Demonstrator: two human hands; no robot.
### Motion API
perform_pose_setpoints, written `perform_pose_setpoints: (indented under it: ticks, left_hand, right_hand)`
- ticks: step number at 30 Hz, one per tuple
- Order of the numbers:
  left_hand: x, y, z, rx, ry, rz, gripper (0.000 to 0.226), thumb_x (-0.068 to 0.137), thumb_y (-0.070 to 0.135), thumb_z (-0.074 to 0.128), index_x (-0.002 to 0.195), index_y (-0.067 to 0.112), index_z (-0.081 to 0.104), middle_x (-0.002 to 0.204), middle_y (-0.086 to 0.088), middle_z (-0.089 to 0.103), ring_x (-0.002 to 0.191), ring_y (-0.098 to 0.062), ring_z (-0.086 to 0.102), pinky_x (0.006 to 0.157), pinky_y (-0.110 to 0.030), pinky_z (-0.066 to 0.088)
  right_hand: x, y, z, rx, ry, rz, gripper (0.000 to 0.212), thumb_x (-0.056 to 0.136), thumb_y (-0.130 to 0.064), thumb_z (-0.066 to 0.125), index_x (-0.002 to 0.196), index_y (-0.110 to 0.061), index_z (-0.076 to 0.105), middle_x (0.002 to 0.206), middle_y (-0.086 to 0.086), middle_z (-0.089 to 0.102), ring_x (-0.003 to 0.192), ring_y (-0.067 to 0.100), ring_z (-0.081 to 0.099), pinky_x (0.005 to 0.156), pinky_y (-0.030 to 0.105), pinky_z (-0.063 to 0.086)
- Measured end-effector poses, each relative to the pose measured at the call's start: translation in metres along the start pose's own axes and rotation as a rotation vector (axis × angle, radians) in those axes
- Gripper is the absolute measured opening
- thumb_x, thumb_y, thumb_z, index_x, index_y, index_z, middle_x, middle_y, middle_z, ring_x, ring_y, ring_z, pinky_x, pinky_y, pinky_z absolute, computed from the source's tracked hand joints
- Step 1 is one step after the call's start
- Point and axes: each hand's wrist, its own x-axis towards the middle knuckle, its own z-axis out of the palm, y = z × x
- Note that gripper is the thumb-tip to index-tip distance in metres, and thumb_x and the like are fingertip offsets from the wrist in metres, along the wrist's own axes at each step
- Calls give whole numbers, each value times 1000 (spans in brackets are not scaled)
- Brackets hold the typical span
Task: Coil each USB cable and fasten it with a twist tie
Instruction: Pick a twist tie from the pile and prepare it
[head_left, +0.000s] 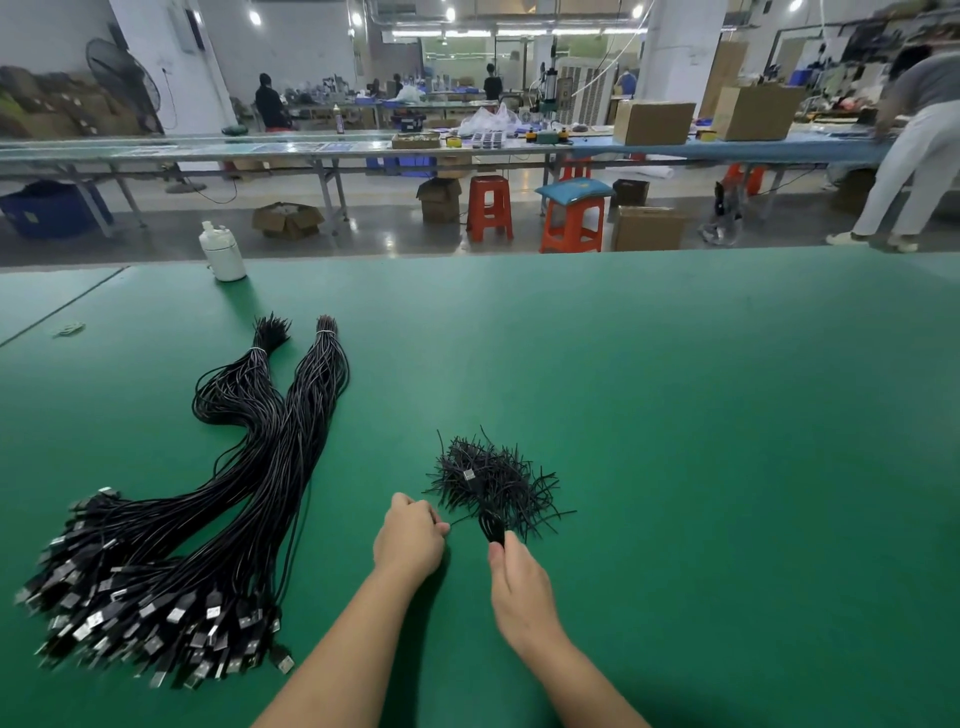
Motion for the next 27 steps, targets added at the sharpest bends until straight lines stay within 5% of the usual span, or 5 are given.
perform_pose_setpoints:
  ticks: [5,15,18,22,27]
  left_hand:
    - [-13,0,-7,88,-17,56,7,98,24,52,97,19,57,101,1,52,94,-21,56,78,-35,46]
    - [-56,6,0,-682,-73,225,26,92,5,63,80,26,71,77,15,73,73,6,61,69,-9,42]
    - [-58,5,-1,-541,-75,287,31,91,10,66,72,34,64,66,22,64,66,8,55,64,-9,38]
    - [-62,6,-2,-312,-30,383,17,92,21,64,81,35,64,79,18,62,77,5,56,70,-8,38]
    - [-70,8,1,116,221,580,5,88,19,64,83,19,62,80,9,48,76,-18,55,64,-26,42]
  right_hand:
    - [-1,0,-1,38,-8,-1,31,107,-34,32,76,-29,29,77,-9,43,69,11,41,70,38,38]
    - [0,-2,-2,-14,-112,-8,18,105,-40,32,100,-26,42,90,-6,62,85,25,58,74,38,45]
    - [3,-3,-6,69,-121,34,19,105,-38,35,118,-28,45,111,-3,66,103,27,61,79,35,43]
    - [4,-3,-7,62,-128,51,28,105,-36,36,79,-30,32,79,-7,55,83,27,57,75,43,45]
    - [4,-1,-4,97,-106,67,32,104,-38,35,74,-27,30,73,-6,52,75,23,53,71,42,42]
